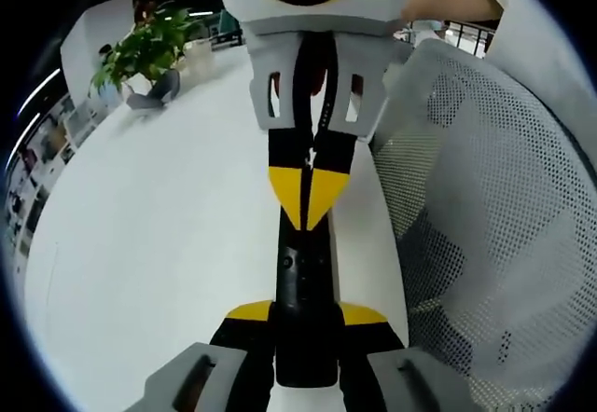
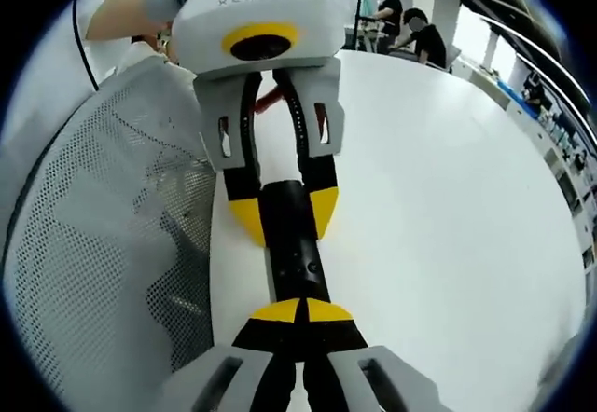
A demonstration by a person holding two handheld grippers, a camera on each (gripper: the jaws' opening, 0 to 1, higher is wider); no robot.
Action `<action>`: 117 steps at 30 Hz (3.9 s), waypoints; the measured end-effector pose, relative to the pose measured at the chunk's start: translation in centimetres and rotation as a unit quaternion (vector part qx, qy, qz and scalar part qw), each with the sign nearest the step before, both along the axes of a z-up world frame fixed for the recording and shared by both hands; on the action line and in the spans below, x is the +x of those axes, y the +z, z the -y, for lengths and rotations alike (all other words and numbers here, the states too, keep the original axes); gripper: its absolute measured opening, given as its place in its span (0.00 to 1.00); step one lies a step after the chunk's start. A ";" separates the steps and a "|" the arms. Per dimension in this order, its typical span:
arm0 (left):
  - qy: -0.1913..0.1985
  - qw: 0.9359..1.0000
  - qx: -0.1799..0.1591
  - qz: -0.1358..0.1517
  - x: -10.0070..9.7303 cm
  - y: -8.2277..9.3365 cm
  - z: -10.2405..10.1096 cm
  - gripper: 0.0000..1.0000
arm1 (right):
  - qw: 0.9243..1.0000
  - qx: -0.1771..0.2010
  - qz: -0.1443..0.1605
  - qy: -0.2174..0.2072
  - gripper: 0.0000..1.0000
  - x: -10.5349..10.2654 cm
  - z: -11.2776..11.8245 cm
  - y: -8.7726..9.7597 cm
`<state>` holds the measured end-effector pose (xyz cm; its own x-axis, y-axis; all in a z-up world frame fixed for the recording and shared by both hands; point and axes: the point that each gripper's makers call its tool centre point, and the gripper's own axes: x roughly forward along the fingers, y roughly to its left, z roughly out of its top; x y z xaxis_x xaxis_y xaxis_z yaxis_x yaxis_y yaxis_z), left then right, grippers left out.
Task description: Press the specified remote control buttons in sequence, fully releasing each button before pressing the next.
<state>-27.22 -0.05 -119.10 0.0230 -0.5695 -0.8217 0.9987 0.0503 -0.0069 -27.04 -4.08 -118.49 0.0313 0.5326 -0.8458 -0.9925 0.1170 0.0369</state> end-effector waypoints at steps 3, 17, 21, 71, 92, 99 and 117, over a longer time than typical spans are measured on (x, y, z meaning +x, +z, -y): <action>0.002 1.000 -0.004 -0.001 0.0 0.0 0.0 0.24 | 1.000 0.000 -0.004 -0.007 0.00 0.0 0.5 -0.1; -0.003 1.000 -0.003 0.001 0.0 0.0 0.1 0.24 | 0.998 -0.003 0.055 -0.013 0.00 -0.1 0.6 0.0; -0.005 1.000 0.004 0.002 0.0 -0.1 0.1 0.24 | 0.992 -0.076 0.090 0.048 0.00 -0.1 0.4 -0.2; 0.012 1.000 -0.014 -0.001 0.0 0.0 0.1 0.24 | 0.997 -0.015 0.071 0.030 0.00 -0.3 -1.7 -0.1; 0.013 1.000 -0.027 -0.001 -0.1 0.1 0.2 0.24 | 0.999 0.026 0.025 -0.018 0.00 -0.1 -1.7 0.3; 0.013 1.000 -0.026 -0.001 -0.1 0.1 0.2 0.24 | 0.997 -0.035 0.069 -0.011 0.00 0.4 -1.8 -0.2; 0.013 1.000 -0.014 -0.002 -0.1 0.0 0.2 0.24 | 0.997 0.006 0.059 -0.039 0.00 -1.4 -2.7 0.0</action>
